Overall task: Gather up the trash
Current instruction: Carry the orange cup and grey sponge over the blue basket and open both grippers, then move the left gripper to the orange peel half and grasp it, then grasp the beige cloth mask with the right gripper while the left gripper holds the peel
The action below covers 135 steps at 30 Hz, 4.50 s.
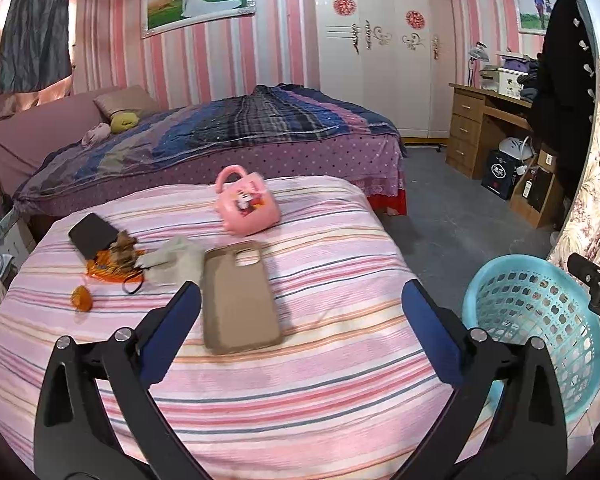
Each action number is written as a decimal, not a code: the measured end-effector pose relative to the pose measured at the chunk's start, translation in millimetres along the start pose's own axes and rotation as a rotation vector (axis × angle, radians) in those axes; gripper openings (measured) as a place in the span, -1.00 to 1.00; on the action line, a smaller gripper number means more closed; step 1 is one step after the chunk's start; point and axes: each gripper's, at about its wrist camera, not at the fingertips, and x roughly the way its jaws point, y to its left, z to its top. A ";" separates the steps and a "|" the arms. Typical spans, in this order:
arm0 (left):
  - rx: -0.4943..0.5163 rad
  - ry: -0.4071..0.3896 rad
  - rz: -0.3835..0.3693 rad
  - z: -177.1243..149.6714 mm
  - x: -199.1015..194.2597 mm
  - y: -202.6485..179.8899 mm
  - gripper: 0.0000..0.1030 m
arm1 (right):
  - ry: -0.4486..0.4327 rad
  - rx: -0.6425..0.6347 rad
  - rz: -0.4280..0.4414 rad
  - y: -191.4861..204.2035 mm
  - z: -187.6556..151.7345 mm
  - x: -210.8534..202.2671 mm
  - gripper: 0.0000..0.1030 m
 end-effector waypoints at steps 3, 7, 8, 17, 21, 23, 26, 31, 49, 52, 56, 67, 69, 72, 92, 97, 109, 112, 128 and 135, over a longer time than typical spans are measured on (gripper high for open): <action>0.005 0.001 0.017 -3.4 -3.4 13.6 0.89 | -0.004 -0.016 -0.008 13.9 2.1 0.4 0.87; -0.003 0.006 0.041 -4.2 -6.1 34.5 0.89 | -0.008 -0.032 0.000 32.0 5.3 -0.6 0.88; -0.010 0.011 0.049 -4.0 -6.3 42.2 0.89 | -0.008 -0.034 0.008 37.5 6.2 -0.8 0.88; -0.053 -0.007 0.111 0.8 -12.5 98.8 0.89 | -0.013 -0.067 0.073 82.5 9.9 -2.5 0.88; -0.096 0.001 0.130 -5.0 -9.3 126.5 0.89 | -0.008 -0.109 0.093 108.2 9.1 -1.4 0.88; -0.111 0.014 0.134 -8.5 -5.8 138.3 0.89 | -0.005 -0.126 0.102 120.2 7.7 -0.6 0.88; -0.129 0.036 0.140 -15.8 -1.2 154.0 0.89 | -0.003 -0.146 0.111 138.3 6.3 -0.9 0.88; -0.122 0.049 0.177 -25.2 0.0 175.1 0.89 | 0.005 -0.150 0.144 166.0 2.2 3.6 0.88; -0.173 0.135 0.270 -47.6 19.7 263.0 0.89 | -0.031 -0.235 0.268 272.7 12.1 1.1 0.88; -0.193 0.150 0.277 -49.7 25.4 272.7 0.89 | -0.039 -0.258 0.275 290.4 14.8 6.8 0.88; -0.214 0.157 0.275 -48.7 34.9 282.8 0.89 | -0.017 -0.240 0.310 301.3 8.2 18.2 0.88; -0.222 0.210 0.227 -39.0 82.5 277.5 0.73 | 0.056 -0.281 0.293 313.9 -9.3 47.4 0.88; -0.216 0.225 0.227 -36.9 92.8 276.3 0.62 | 0.065 -0.262 0.293 310.6 -9.2 52.7 0.88; -0.183 0.248 0.233 -36.8 104.7 271.6 0.40 | 0.072 -0.253 0.282 306.0 -8.4 59.0 0.88; -0.194 0.267 0.236 -43.4 90.4 294.3 -0.43 | 0.071 -0.292 0.306 330.0 -7.2 61.8 0.88; -0.224 0.224 0.294 -35.7 69.4 317.9 -0.43 | 0.118 -0.249 0.394 344.3 0.9 70.8 0.88; -0.262 0.203 0.308 -33.7 60.8 337.1 -0.43 | 0.199 -0.335 0.418 417.4 10.0 102.6 0.85; -0.264 0.202 0.299 -34.1 60.3 337.1 -0.43 | 0.254 -0.358 0.438 427.1 5.4 113.5 0.36; -0.278 0.170 0.255 -27.6 42.2 321.5 -0.43 | 0.118 -0.285 0.442 367.4 8.1 69.4 -0.65; -0.246 0.154 0.225 -28.3 25.0 300.2 -0.43 | 0.090 -0.264 0.425 324.8 11.0 42.1 -0.69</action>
